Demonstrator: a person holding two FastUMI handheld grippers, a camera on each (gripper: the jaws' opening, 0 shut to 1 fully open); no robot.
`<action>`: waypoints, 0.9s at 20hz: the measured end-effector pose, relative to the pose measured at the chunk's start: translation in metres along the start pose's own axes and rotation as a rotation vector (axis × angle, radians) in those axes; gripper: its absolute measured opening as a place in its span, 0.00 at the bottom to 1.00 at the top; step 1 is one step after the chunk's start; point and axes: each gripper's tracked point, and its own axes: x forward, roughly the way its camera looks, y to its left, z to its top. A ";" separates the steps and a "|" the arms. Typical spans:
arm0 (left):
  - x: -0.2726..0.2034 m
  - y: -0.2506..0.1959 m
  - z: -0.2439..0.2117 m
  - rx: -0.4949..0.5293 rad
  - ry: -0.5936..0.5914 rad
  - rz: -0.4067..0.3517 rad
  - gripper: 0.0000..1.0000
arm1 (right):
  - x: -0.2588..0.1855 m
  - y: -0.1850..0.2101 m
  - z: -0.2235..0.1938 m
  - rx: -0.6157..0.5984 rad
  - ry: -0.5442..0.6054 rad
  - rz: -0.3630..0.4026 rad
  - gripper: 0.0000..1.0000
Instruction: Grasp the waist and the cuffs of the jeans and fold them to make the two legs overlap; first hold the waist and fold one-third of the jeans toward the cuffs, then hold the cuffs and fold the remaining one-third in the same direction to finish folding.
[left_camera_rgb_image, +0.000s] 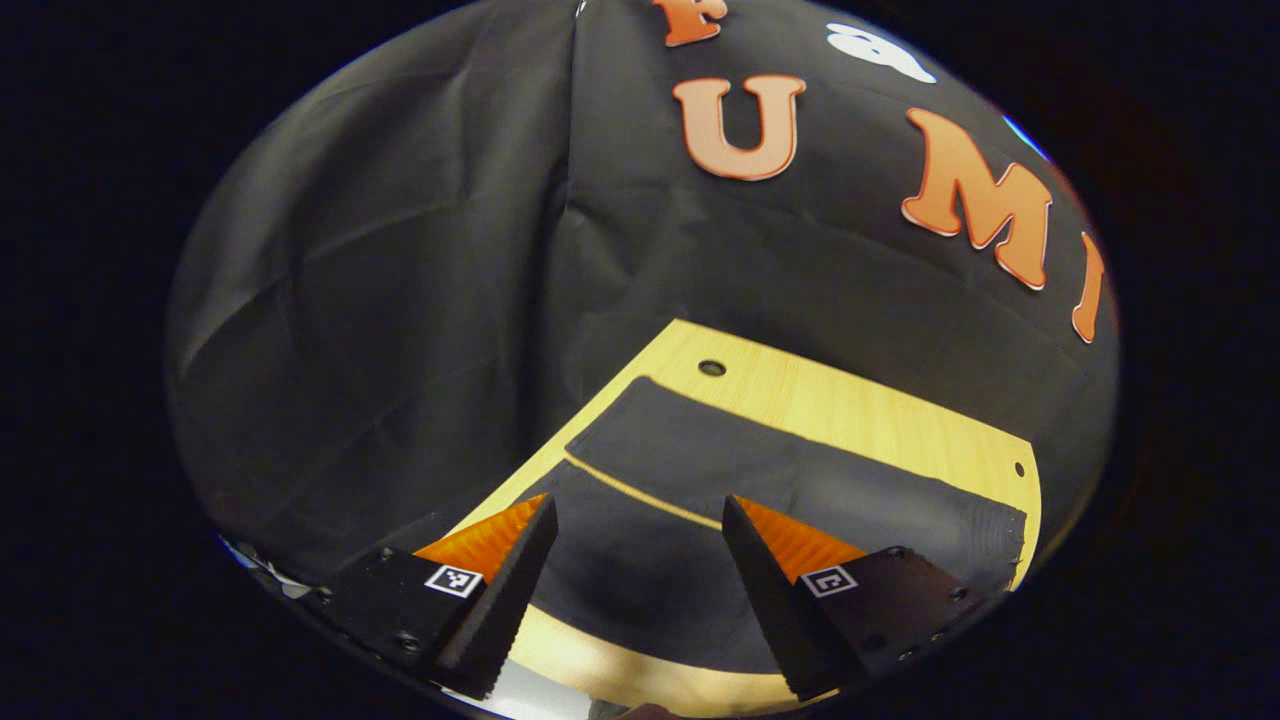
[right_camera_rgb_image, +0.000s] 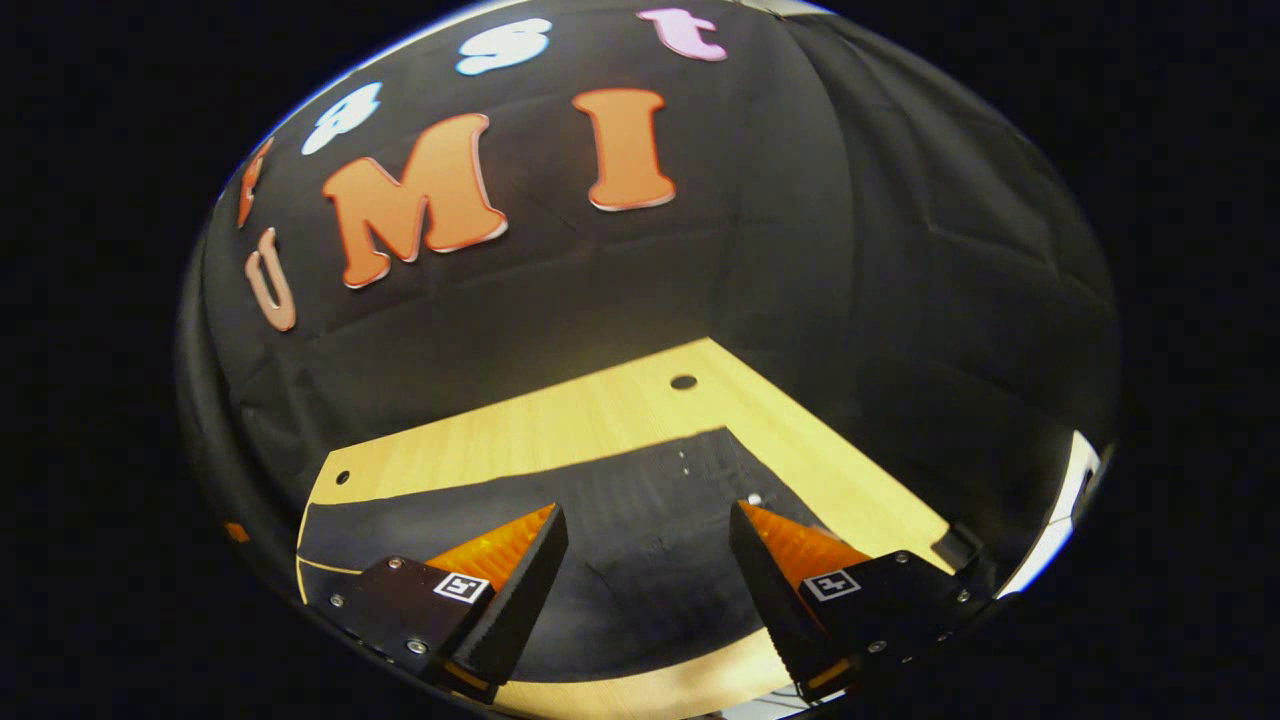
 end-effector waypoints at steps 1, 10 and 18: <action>0.009 0.002 -0.006 -0.012 0.031 0.004 0.99 | 0.005 -0.011 -0.011 0.024 0.040 -0.023 0.98; 0.059 0.025 -0.037 -0.123 0.306 0.077 0.99 | 0.052 -0.085 -0.084 0.282 0.311 -0.174 0.97; 0.088 0.042 -0.082 -0.225 0.521 0.156 0.99 | 0.086 -0.131 -0.120 0.345 0.450 -0.296 0.97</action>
